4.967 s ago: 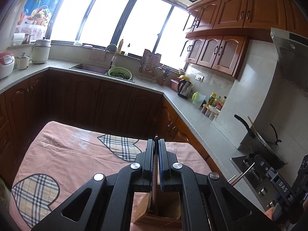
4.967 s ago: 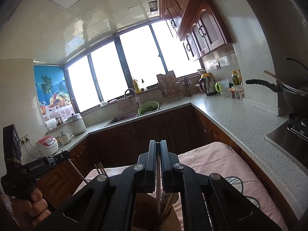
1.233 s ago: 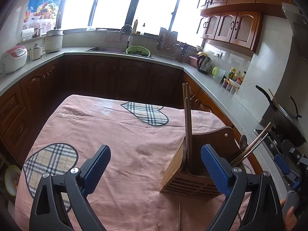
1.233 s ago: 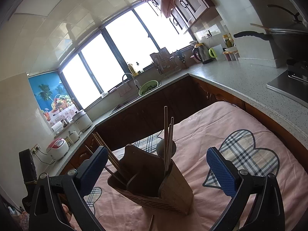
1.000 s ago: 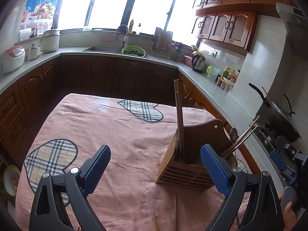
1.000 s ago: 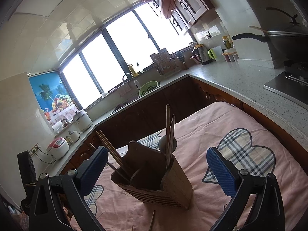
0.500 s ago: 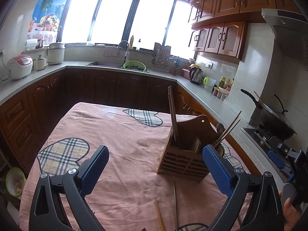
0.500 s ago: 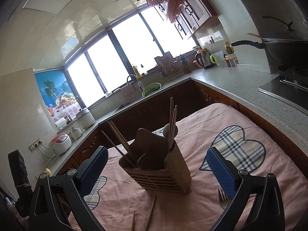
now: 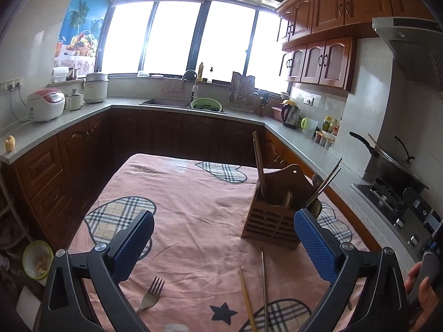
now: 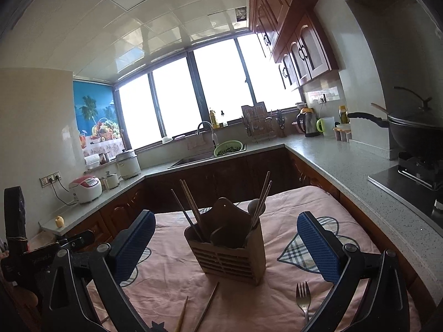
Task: Organize utensils
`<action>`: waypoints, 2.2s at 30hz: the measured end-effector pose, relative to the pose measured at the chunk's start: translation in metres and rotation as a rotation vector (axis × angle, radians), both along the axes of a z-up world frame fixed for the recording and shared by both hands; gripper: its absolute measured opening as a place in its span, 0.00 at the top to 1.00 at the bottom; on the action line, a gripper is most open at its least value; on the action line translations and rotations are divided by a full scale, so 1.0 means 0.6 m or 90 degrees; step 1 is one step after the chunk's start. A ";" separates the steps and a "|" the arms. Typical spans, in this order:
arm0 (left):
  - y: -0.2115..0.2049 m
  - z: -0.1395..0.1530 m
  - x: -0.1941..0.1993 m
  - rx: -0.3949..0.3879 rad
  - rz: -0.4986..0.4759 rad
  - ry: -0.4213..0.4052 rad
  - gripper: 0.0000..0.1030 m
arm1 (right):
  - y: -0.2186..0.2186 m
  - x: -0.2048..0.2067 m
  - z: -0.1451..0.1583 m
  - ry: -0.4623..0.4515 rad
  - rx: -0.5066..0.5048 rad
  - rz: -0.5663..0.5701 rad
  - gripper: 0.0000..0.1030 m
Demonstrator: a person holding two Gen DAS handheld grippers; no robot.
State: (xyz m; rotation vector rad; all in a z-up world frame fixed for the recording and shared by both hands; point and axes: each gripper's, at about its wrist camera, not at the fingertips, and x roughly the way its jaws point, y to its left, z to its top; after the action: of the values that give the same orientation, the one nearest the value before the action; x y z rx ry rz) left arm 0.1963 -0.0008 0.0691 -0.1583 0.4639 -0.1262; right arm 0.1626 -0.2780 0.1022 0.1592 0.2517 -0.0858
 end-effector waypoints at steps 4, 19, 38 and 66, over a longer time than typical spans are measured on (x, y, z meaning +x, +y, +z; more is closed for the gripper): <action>-0.004 -0.015 -0.038 0.029 0.026 0.000 0.01 | 0.032 -0.032 -0.018 0.000 -0.053 0.007 0.00; -0.013 -0.099 -0.153 0.029 0.004 -0.031 0.01 | 0.065 -0.138 -0.108 0.016 -0.063 -0.007 0.00; -0.021 -0.077 -0.109 0.100 -0.010 0.058 0.01 | 0.091 -0.123 -0.153 0.053 -0.102 -0.025 0.00; -0.043 -0.048 -0.151 0.142 0.040 0.010 0.01 | 0.142 -0.171 -0.059 -0.042 -0.145 0.022 0.00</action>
State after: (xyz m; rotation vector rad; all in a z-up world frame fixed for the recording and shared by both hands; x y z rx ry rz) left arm 0.1059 -0.0266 0.0402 0.0456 0.4851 -0.0106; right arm 0.0603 -0.1931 0.0669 -0.0686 0.1778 -0.0746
